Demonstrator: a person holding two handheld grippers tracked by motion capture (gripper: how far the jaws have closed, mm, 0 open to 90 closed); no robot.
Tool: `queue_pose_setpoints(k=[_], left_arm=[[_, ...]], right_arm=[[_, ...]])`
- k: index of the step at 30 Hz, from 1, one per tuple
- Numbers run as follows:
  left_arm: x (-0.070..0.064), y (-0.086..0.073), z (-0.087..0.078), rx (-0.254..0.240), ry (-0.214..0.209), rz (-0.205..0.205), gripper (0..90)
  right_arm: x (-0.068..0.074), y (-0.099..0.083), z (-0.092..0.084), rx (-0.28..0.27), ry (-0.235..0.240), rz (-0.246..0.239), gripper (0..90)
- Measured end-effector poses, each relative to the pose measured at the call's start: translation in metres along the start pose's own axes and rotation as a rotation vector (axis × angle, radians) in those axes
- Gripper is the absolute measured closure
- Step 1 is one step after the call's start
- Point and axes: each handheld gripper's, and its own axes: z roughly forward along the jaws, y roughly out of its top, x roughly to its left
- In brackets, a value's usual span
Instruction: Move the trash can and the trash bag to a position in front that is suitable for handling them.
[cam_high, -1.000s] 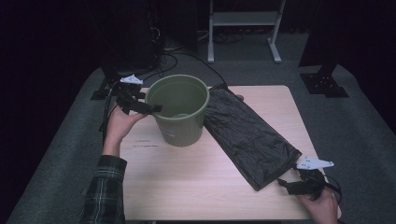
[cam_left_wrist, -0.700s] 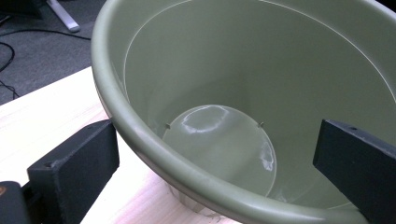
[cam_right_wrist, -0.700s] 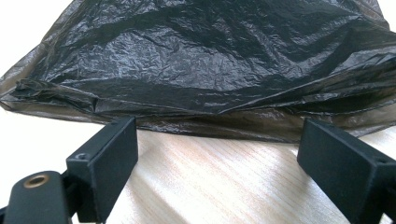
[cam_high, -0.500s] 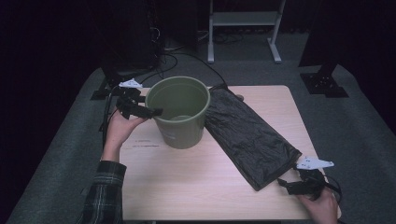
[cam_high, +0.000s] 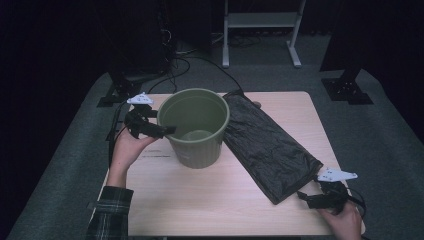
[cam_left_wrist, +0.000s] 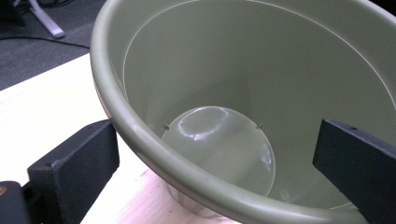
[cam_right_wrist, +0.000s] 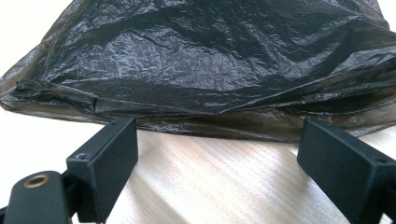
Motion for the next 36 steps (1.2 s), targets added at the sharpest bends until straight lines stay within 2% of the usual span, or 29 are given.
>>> queue_pose_setpoints(k=[17, 36], left_arm=[[-0.045, -0.011, -0.006, 0.003, -0.072, 0.039, 0.0], [-0.084, -0.023, -0.012, 0.003, -0.124, 0.072, 0.0]], right_arm=[[0.0, 0.0, 0.0, 0.0, -0.001, 0.003, 10.8], [0.0, 0.0, 0.0, -0.001, -0.002, -0.001, 10.9]])
